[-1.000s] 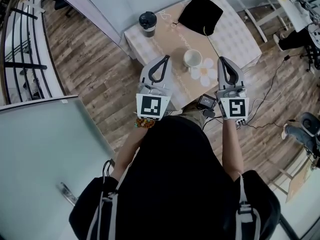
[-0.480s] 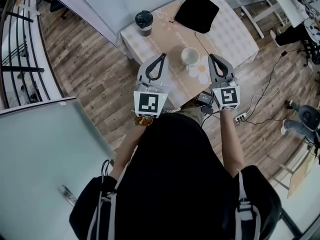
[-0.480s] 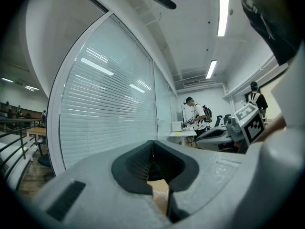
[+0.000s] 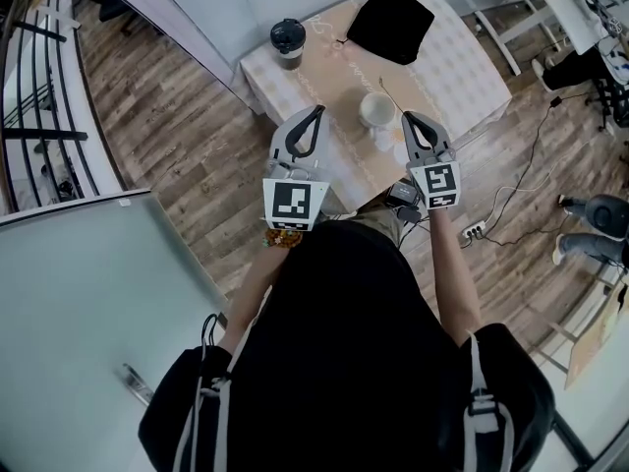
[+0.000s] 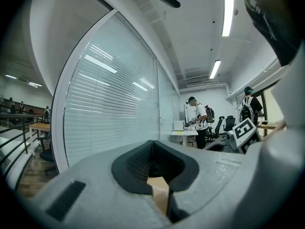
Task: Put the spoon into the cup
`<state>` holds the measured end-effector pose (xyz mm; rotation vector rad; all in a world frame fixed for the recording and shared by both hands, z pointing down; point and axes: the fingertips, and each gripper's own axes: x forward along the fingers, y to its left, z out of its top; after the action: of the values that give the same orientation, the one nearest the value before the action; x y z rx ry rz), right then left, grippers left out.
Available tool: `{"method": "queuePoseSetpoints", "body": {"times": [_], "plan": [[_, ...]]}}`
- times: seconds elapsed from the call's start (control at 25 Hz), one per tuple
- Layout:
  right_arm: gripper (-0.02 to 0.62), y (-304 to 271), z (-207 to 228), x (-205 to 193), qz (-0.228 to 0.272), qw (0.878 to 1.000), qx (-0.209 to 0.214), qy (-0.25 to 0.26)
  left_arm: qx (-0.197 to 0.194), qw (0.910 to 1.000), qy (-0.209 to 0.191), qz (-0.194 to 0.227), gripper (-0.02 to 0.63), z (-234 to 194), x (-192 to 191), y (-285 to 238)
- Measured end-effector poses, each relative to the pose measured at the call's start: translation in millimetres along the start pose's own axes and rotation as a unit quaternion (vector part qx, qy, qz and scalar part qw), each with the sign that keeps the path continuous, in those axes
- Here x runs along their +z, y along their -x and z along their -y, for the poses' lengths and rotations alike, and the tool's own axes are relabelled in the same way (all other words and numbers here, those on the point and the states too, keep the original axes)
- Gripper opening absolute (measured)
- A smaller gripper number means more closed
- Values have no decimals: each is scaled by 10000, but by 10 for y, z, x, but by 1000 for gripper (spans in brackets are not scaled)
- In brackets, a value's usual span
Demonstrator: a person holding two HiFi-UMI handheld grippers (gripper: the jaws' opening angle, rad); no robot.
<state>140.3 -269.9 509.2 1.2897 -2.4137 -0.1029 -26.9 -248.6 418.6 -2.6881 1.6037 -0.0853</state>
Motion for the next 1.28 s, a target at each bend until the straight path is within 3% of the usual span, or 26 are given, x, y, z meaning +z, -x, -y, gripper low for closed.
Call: {"method": "queuePoseSetpoints", "body": {"times": [1.28], "plan": [[8,-210,-390,-717,-835,9956,335,-276,127,9997,185,-104,17,-144,-115,89]]}}
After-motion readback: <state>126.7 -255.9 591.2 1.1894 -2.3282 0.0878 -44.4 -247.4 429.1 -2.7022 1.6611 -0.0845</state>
